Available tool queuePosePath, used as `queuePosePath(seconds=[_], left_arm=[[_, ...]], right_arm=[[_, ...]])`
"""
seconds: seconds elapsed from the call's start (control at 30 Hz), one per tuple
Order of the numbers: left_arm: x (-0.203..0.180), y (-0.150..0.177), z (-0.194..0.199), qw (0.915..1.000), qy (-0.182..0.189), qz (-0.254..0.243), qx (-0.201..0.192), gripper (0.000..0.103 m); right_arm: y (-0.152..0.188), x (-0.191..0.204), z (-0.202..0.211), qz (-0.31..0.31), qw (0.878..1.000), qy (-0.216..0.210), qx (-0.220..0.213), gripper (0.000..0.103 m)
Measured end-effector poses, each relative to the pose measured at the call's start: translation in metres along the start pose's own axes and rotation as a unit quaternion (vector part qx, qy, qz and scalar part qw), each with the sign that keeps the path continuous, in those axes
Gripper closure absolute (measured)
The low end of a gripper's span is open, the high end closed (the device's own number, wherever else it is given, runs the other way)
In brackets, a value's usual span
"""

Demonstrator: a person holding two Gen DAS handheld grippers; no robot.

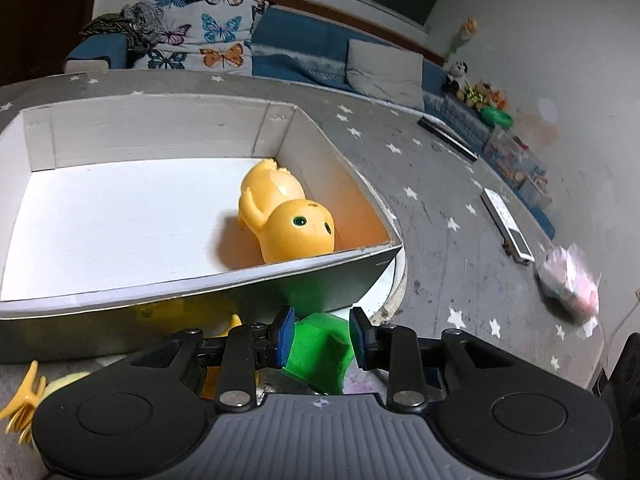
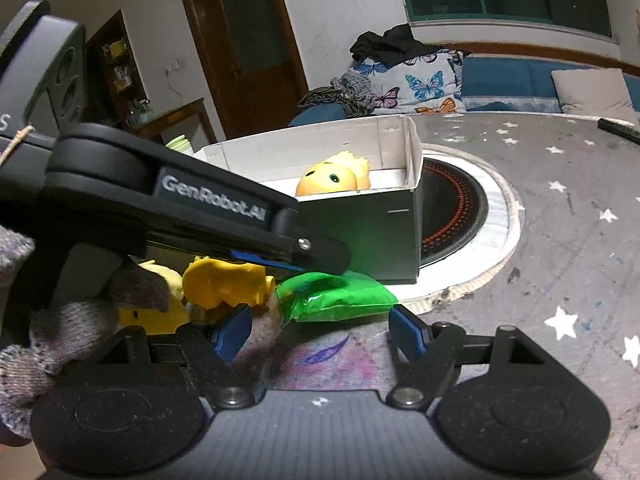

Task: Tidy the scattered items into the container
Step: 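Lower the right tool onto the green soft pouch and close its fingers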

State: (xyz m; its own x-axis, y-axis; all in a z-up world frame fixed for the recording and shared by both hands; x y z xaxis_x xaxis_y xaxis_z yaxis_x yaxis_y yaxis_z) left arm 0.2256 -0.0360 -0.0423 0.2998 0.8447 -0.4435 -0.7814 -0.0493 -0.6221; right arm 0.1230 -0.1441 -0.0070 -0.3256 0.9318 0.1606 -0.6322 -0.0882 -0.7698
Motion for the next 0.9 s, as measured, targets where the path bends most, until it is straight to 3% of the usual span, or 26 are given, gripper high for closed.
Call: queuePosePath(seconds=[0.6, 0.9], left_arm=[[-0.004, 0.0072, 0.0033, 0.997, 0.055, 0.05, 0.024, 0.069], [0.001, 0.0023, 0.0062, 0.9976, 0.021, 0.065, 0.012, 0.069]], right_arm=[[0.0028, -0.0017, 0.0002, -0.003, 1.0, 0.0, 0.005, 0.027], [-0.0006, -0.0066, 0.0011, -0.01, 1.0, 0.004, 0.001, 0.035]])
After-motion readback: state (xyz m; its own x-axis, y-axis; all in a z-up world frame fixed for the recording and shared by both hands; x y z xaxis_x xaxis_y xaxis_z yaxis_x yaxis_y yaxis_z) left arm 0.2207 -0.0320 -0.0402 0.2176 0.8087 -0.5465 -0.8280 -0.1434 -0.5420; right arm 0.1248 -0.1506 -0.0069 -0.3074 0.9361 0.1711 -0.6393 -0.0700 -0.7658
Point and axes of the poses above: each gripper's, at about its wrist camera, not at the fingertips, and z roughly against the way its jaws point, x to its left, y to its underside, the point moved 4 cm from there along -z, roughly the way its jaws point, and after that the axes turned 9 degrees about y, right-handed, at the moved point
